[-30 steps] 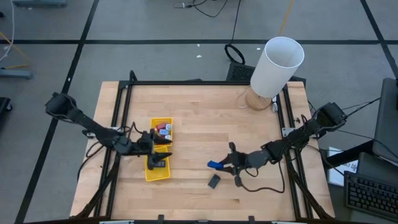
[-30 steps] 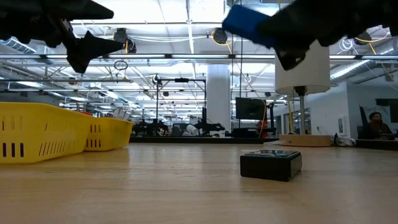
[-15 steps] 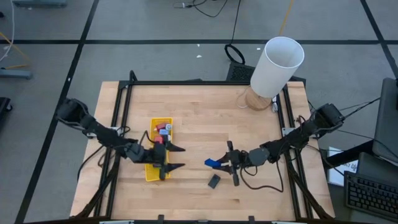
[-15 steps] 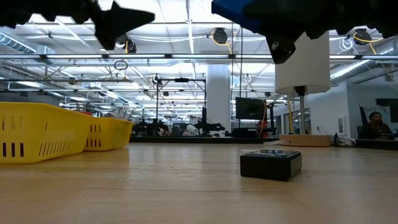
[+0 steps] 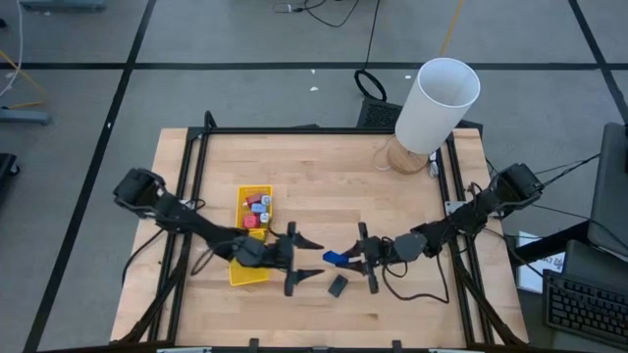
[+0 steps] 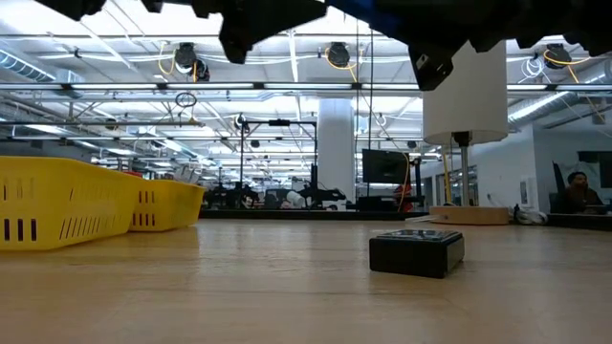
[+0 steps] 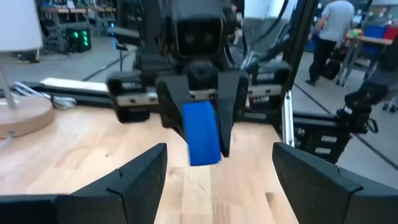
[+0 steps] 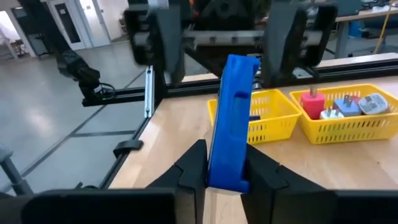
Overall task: Pick & Place Office items
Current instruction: Put the blue digital timer into the bottom yellow bin
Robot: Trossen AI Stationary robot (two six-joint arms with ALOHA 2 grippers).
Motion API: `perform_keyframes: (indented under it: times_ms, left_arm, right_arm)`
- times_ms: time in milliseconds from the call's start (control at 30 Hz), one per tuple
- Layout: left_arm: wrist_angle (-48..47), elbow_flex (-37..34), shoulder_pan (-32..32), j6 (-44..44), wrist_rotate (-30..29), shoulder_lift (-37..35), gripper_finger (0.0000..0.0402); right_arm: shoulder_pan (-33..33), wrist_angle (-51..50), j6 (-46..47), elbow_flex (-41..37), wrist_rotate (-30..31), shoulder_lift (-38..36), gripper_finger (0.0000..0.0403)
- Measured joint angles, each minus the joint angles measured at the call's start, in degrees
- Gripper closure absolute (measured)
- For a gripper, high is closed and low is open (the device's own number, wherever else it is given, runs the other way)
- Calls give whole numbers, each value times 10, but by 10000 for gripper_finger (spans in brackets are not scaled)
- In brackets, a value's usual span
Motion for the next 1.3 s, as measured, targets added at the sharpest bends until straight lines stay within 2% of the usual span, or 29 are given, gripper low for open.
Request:
perform_keyframes:
  times_ms: [133, 267, 433, 633, 900, 1133, 1300]
  left_arm:
    - [-16, 31, 7, -2, 5, 33, 108]
    - [-17, 50, 17, -23, 3, 53, 108]
    - [-16, 52, 26, -51, 8, 53, 107]
    - [-13, 52, 27, -57, 21, 53, 108]
    - [-12, 52, 27, -54, 21, 53, 108]
    - [-12, 52, 27, -54, 21, 53, 108]
    - [-12, 52, 27, -54, 29, 53, 108]
  right_arm:
    - [2, -1, 0, 0, 0, 0, 328]
    - [3, -1, -2, 0, 0, 0, 344]
    - [3, -7, -2, 0, 0, 0, 351]
    - [3, -10, -2, 0, 0, 0, 328]
    - [3, -11, -2, 0, 0, 0, 351]
    - [3, -18, -2, 0, 0, 0, 329]
    - [3, -19, -2, 0, 0, 0, 348]
